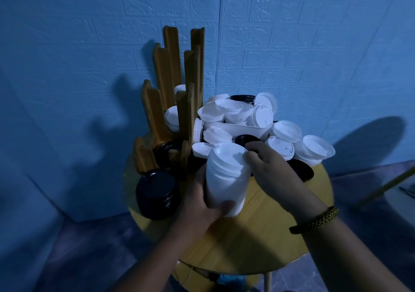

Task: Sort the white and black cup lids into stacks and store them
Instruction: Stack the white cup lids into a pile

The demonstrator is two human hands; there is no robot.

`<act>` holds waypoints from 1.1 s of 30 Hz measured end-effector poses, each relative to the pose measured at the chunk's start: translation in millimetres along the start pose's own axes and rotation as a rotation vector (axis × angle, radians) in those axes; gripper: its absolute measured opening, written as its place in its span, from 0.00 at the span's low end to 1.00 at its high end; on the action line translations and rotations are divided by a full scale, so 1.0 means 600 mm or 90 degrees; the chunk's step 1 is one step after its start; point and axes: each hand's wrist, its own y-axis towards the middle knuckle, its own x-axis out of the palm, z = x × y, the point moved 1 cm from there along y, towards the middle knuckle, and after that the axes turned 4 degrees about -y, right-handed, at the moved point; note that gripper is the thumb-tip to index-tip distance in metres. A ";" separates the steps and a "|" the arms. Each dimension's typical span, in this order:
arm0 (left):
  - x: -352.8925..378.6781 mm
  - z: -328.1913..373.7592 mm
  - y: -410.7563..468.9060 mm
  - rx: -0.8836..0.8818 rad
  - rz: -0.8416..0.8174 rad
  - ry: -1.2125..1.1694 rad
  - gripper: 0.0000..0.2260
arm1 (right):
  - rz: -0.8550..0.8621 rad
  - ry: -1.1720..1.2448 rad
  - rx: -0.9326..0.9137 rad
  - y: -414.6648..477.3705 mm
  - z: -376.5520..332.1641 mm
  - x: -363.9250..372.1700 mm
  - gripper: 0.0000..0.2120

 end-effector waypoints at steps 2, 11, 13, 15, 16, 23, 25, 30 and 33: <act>-0.001 -0.002 0.001 0.003 -0.001 0.007 0.46 | 0.026 -0.006 -0.039 0.001 0.009 0.015 0.19; -0.001 -0.001 0.000 0.027 -0.003 0.024 0.41 | -0.050 -0.078 -0.215 -0.005 0.003 0.018 0.24; -0.001 -0.002 0.001 0.031 -0.004 0.017 0.41 | -0.112 -0.076 -0.236 0.001 0.001 0.010 0.21; -0.001 -0.003 0.002 0.034 -0.009 0.014 0.42 | -0.187 -0.067 -0.231 0.008 -0.001 0.001 0.20; -0.001 -0.004 0.002 0.035 -0.011 0.014 0.43 | -0.206 -0.068 -0.231 0.012 -0.002 -0.002 0.20; 0.000 -0.003 -0.001 0.028 -0.004 -0.007 0.41 | -0.134 -0.150 -0.254 0.010 0.000 0.010 0.25; 0.000 0.000 -0.002 0.028 -0.005 -0.007 0.41 | -0.143 -0.092 -0.245 0.007 0.007 0.010 0.26; 0.000 0.004 -0.005 0.018 -0.017 -0.014 0.42 | -0.133 -0.037 -0.204 0.004 0.018 0.006 0.33; 0.000 0.006 -0.007 0.016 -0.016 -0.009 0.43 | -0.119 -0.040 -0.202 0.000 0.021 0.007 0.33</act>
